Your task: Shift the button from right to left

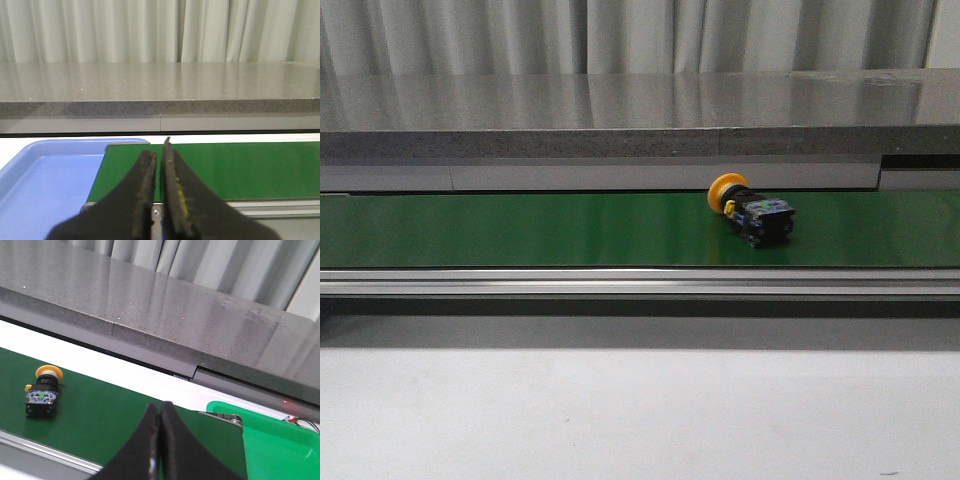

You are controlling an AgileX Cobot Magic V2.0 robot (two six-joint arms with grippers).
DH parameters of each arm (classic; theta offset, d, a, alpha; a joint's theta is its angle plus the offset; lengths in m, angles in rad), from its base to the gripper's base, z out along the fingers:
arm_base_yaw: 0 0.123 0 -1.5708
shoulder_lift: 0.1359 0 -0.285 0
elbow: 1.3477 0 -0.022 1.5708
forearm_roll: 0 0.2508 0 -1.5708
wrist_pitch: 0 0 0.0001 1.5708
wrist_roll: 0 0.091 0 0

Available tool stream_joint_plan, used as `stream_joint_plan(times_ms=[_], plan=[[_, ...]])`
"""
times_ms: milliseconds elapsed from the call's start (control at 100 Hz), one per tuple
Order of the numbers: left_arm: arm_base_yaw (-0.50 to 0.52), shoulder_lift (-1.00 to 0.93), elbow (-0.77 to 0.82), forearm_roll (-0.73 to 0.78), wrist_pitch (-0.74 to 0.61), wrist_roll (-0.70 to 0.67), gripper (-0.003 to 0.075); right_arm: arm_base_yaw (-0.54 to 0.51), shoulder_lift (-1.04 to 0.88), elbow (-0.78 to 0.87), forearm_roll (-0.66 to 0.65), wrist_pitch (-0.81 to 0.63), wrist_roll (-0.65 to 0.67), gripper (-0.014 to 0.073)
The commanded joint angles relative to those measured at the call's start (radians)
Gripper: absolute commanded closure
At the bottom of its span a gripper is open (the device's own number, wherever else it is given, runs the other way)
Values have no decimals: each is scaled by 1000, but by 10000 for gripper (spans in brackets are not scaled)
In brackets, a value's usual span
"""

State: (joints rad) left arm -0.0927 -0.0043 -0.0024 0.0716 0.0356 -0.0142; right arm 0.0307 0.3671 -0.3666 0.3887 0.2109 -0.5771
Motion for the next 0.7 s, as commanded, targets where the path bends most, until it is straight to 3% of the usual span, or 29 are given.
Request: stream_joint_plan(times_ms=[0,320,690], plan=[[-6,-37,41,-8,-80,-12,715,2,6,-24,14,-85,-8,652],[-6,-37,-4,-33,-99,-12,715,2,6,-24,14,-85,-8,652],[-6,148,-306,-88,235,-12,715,2,6,-24,14,-85,-8,652]])
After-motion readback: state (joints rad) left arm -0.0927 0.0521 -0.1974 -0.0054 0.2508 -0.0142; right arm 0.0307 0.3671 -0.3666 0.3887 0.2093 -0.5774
